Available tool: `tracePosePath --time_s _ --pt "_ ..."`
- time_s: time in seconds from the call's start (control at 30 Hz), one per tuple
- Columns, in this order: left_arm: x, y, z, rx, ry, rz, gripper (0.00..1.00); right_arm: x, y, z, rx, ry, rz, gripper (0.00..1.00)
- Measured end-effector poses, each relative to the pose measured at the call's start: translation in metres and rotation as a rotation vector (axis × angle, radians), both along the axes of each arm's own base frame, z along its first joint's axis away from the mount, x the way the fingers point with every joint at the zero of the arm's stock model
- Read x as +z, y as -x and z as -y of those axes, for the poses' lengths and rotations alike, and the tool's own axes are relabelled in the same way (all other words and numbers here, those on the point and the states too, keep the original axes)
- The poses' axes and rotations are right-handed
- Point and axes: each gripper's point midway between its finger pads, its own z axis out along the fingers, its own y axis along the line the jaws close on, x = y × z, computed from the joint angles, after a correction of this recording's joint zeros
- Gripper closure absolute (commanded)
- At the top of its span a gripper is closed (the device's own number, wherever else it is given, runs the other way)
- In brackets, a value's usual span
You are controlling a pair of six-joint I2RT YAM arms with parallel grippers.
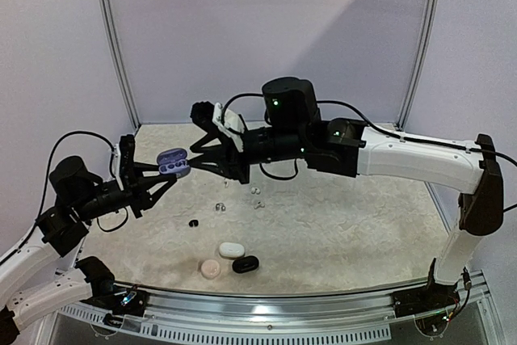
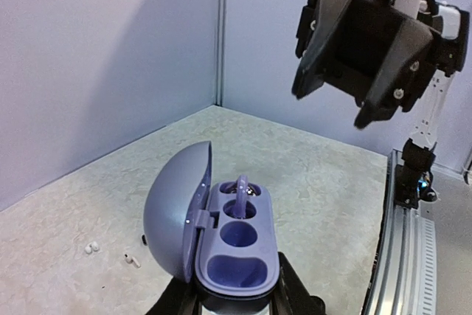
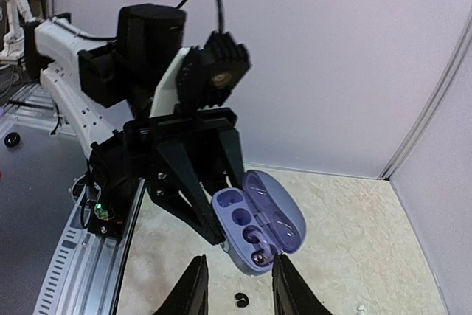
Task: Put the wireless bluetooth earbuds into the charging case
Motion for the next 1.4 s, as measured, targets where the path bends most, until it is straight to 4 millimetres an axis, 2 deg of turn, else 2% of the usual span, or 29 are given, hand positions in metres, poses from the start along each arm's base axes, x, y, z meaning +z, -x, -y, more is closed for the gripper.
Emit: tracePosePath --time_s 0.07,0.17,0.23,0.3,0.33,0.4,0.47,0.57,0.63,0.73,0.8,1.1,1.4 --pt "0.001 -0.006 -0.007 0.047 0.01 -0.005 1.0 0.01 -0.016 0.004 -0.049 -0.022 -0.045 0.69" --pt "0.002 -0.019 -0.021 0.138 0.028 -0.016 1.0 0.024 -0.059 0.012 -0.177 -0.056 -0.124 0.69" --pt "0.0 -0.026 -0.031 0.198 0.034 -0.026 1.0 0.024 -0.088 0.013 -0.264 -0.069 -0.174 0.7" --pt "-0.004 -0.033 -0.042 0.258 0.039 -0.039 1.0 0.006 -0.118 0.008 -0.354 -0.047 -0.227 0.72" --pt "-0.005 -0.037 -0.047 0.289 0.042 -0.042 1.0 -0.01 -0.13 0.004 -0.388 -0.018 -0.254 0.73" --pt "-0.008 -0.04 -0.055 0.329 0.041 -0.054 1.0 -0.051 -0.146 -0.007 -0.437 0.053 -0.308 0.78" --pt "-0.012 -0.042 -0.061 0.356 0.037 -0.064 1.0 -0.094 -0.153 -0.016 -0.464 0.132 -0.355 0.8" --pt "-0.018 -0.043 -0.064 0.373 0.03 -0.079 1.0 -0.163 -0.158 -0.022 -0.492 0.265 -0.42 0.81" --pt "-0.023 -0.044 -0.064 0.374 0.024 -0.089 1.0 -0.198 -0.158 -0.022 -0.501 0.336 -0.454 0.84" --pt "-0.026 -0.043 -0.064 0.372 0.022 -0.096 1.0 -0.238 -0.156 -0.02 -0.499 0.415 -0.491 0.85" --pt "-0.027 -0.043 -0.064 0.368 0.021 -0.099 1.0 -0.258 -0.154 -0.019 -0.494 0.455 -0.511 0.85" --pt "-0.028 -0.042 -0.062 0.357 0.021 -0.103 1.0 -0.305 -0.151 -0.018 -0.449 0.524 -0.567 0.84" --pt "-0.028 -0.042 -0.061 0.35 0.021 -0.103 1.0 -0.314 -0.142 -0.018 -0.398 0.543 -0.591 0.84"
